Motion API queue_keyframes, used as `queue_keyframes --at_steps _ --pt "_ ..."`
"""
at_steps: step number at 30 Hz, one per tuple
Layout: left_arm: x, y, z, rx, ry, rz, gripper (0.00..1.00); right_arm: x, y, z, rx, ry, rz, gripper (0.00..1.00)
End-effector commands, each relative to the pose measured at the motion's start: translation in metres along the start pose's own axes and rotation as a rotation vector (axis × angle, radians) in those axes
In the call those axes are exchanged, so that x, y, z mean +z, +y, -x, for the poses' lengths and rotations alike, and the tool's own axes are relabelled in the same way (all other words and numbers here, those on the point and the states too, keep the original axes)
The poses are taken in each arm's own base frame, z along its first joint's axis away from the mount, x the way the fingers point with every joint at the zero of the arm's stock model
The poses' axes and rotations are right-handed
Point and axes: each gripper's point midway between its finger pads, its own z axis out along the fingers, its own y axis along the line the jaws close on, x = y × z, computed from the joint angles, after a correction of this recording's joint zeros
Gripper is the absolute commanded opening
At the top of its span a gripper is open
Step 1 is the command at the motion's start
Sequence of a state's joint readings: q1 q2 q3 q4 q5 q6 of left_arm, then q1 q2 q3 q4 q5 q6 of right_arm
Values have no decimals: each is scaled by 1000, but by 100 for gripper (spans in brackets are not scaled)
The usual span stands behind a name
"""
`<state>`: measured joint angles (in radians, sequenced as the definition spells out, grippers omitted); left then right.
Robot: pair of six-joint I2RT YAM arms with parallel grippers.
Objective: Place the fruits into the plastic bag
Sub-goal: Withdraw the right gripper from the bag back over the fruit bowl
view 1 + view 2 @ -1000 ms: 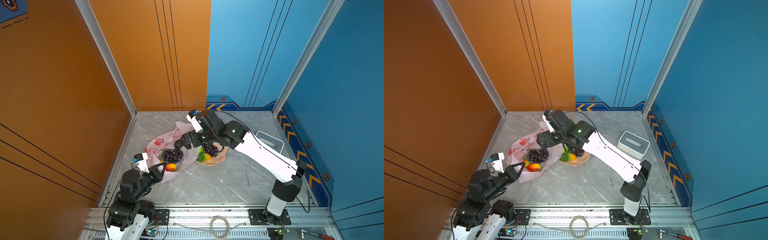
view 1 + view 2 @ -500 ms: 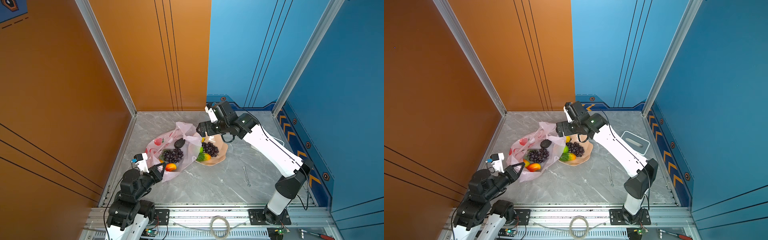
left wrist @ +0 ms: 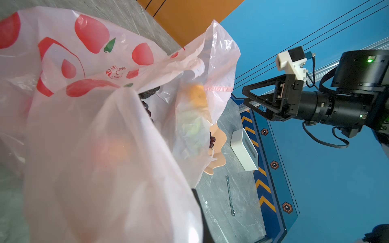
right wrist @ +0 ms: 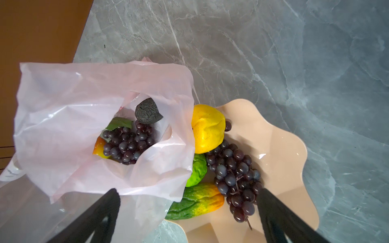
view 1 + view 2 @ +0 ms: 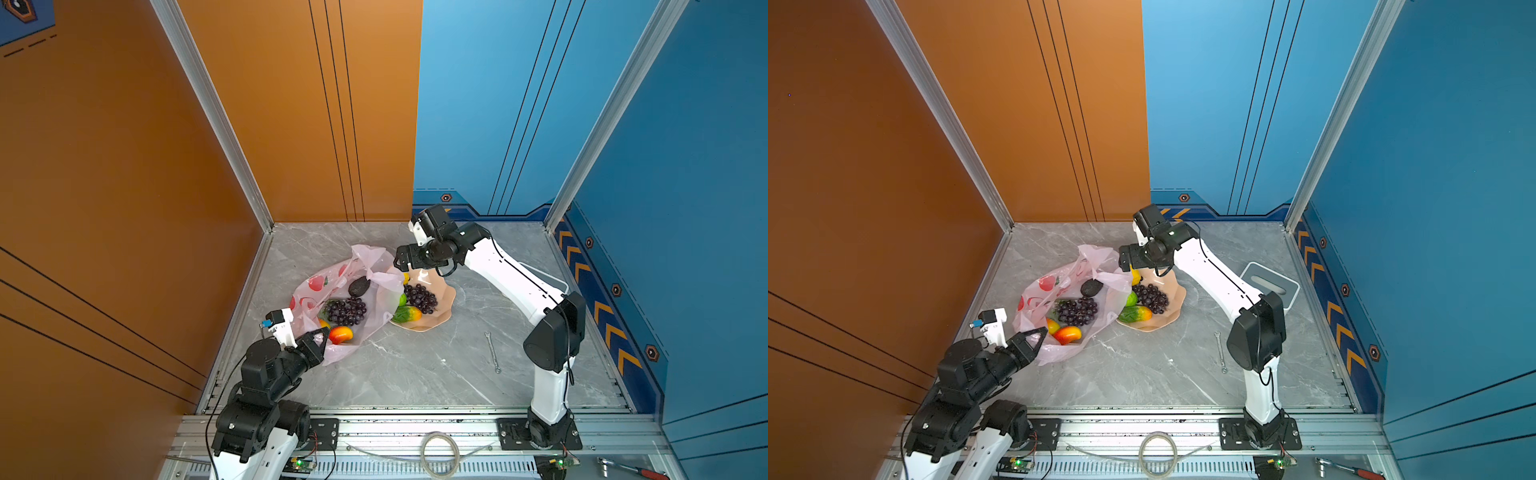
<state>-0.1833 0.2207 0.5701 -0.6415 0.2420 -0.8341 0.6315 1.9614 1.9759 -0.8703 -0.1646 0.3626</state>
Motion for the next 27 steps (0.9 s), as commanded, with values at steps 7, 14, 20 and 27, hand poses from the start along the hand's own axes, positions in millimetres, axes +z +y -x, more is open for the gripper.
queue_keyframes --at_steps 7,14,20,27 --pt "-2 1 6 26 -21 21 0 16 6 14 22 -9 61 100" --pt "1 3 8 15 -37 17 0 44 6 9 48 46 91 100" --pt "-5 3 14 34 -62 42 0 63 -1 1 59 80 74 100" --pt "-18 7 17 64 -88 84 0 43 -1 16 66 0 97 100"
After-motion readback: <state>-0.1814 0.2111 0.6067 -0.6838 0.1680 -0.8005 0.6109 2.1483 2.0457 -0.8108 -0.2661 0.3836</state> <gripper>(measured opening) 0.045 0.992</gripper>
